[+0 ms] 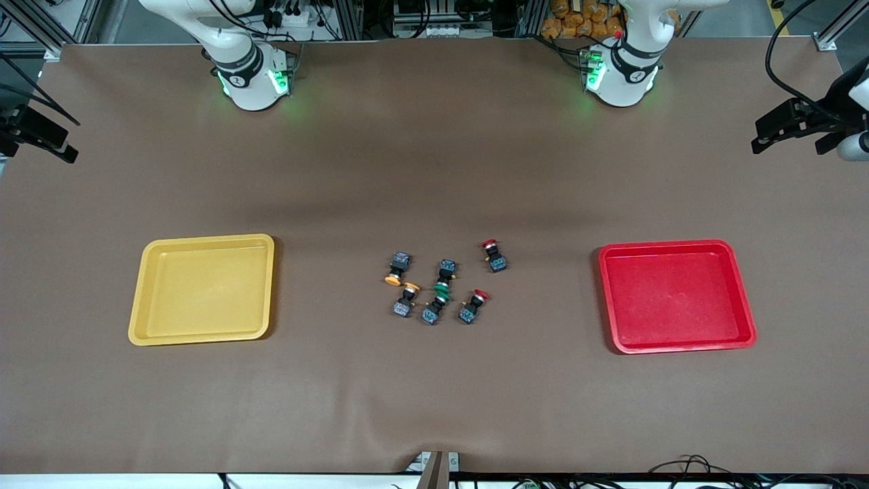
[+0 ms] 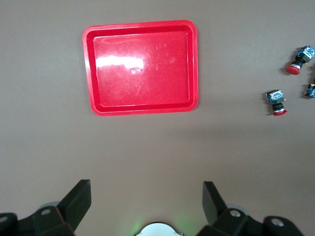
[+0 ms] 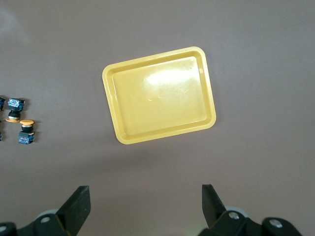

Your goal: Place red and yellow buttons in trays

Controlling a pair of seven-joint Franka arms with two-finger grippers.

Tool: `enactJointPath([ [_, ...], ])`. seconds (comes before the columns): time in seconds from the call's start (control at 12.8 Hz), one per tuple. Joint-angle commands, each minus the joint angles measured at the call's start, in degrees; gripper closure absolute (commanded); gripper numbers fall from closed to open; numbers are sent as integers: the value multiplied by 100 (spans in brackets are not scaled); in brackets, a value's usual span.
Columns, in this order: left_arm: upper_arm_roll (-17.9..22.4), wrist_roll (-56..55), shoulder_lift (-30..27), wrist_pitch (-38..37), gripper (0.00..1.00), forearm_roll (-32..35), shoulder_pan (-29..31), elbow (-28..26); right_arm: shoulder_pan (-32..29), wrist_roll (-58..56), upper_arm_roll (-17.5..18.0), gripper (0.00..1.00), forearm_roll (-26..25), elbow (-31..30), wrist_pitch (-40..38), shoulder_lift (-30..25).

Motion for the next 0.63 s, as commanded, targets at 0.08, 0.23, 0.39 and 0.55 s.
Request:
enactJointPath([
  [0.08, -6, -2, 43, -59, 0, -26, -2, 108, -43, 54, 57, 0, -47, -90, -19, -119],
  [0.23, -6, -20, 43, -59, 0, -26, -37, 116, -43, 54, 57, 0, -47, -90, -11, -119],
  [0.39, -14, -11, 51, -59, 0, -26, -55, 108, -43, 46, 66, 0, -47, -90, -11, -119],
  [0.55, -15, -11, 86, -59, 0, -34, -55, 108, -34, 2, 84, 0, -38, -90, 33, -119],
])
